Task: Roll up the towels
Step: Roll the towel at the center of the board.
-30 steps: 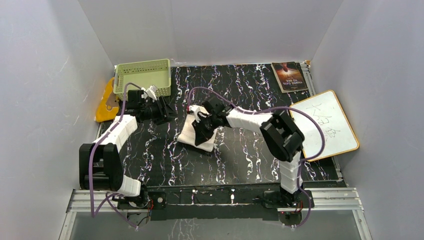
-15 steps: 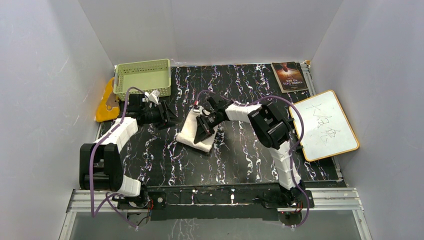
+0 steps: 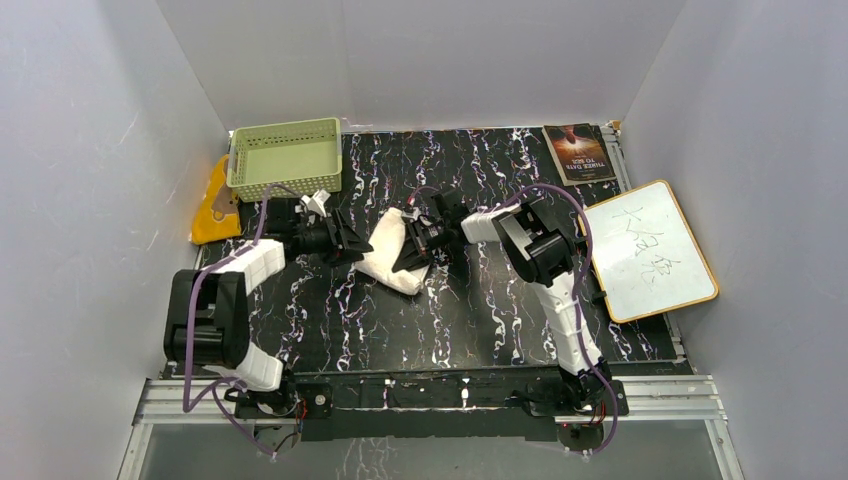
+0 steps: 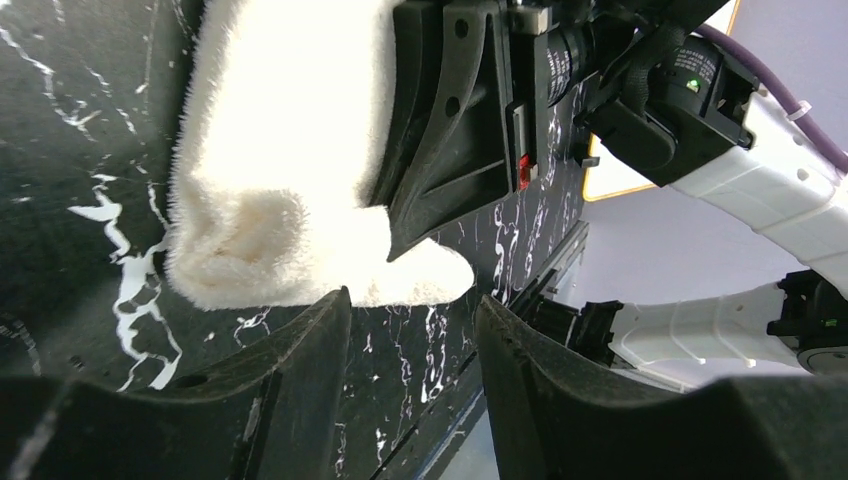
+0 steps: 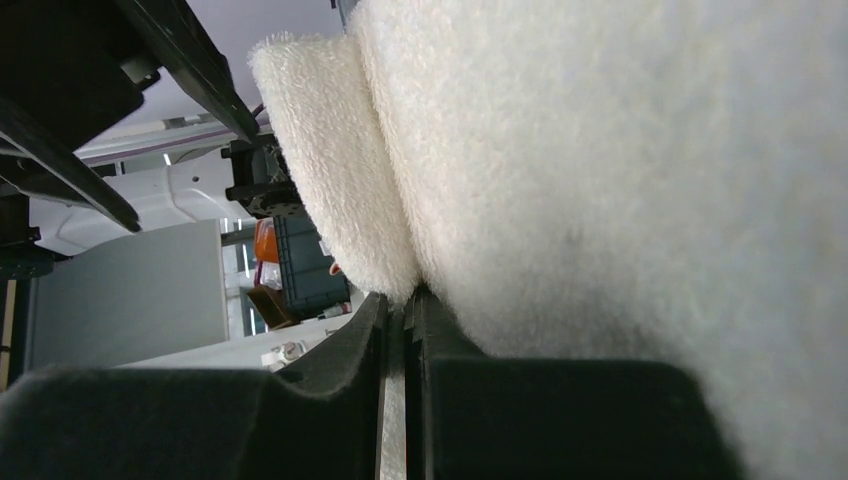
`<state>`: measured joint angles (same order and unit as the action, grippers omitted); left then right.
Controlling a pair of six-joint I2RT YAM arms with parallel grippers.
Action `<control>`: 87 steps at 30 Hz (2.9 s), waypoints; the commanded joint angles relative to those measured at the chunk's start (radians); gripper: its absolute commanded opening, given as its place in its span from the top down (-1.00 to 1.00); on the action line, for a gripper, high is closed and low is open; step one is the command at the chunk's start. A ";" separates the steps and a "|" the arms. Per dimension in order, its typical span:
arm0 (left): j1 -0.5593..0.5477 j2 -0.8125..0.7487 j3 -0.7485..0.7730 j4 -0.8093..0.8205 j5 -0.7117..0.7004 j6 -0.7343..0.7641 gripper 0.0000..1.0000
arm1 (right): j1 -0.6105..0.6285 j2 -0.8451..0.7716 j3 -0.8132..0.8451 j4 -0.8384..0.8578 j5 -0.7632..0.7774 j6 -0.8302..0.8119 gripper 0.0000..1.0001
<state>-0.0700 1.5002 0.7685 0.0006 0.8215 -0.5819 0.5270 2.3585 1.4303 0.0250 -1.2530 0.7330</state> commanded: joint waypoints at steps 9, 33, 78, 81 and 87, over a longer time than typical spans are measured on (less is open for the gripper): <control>-0.097 0.150 -0.001 0.246 0.037 -0.158 0.15 | -0.001 0.103 0.082 -0.161 0.100 -0.020 1.00; -0.099 0.284 -0.126 0.380 -0.267 -0.196 0.36 | 0.044 -0.419 0.075 -0.381 0.854 -0.547 0.13; -0.062 -0.279 -0.057 -0.220 -0.650 -0.106 0.17 | 0.404 -0.397 -0.260 -0.064 1.080 -1.203 0.09; -0.042 -0.272 -0.034 -0.248 -0.629 -0.068 0.14 | 0.404 -0.401 -0.264 -0.047 1.045 -1.196 0.08; -0.019 -0.253 -0.045 -0.235 -0.551 -0.025 0.08 | 0.398 -0.411 -0.252 -0.041 0.924 -1.173 0.09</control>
<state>-0.1036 1.2415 0.7113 -0.1955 0.2062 -0.6579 0.9268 1.9362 1.1687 -0.0444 -0.2218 -0.4629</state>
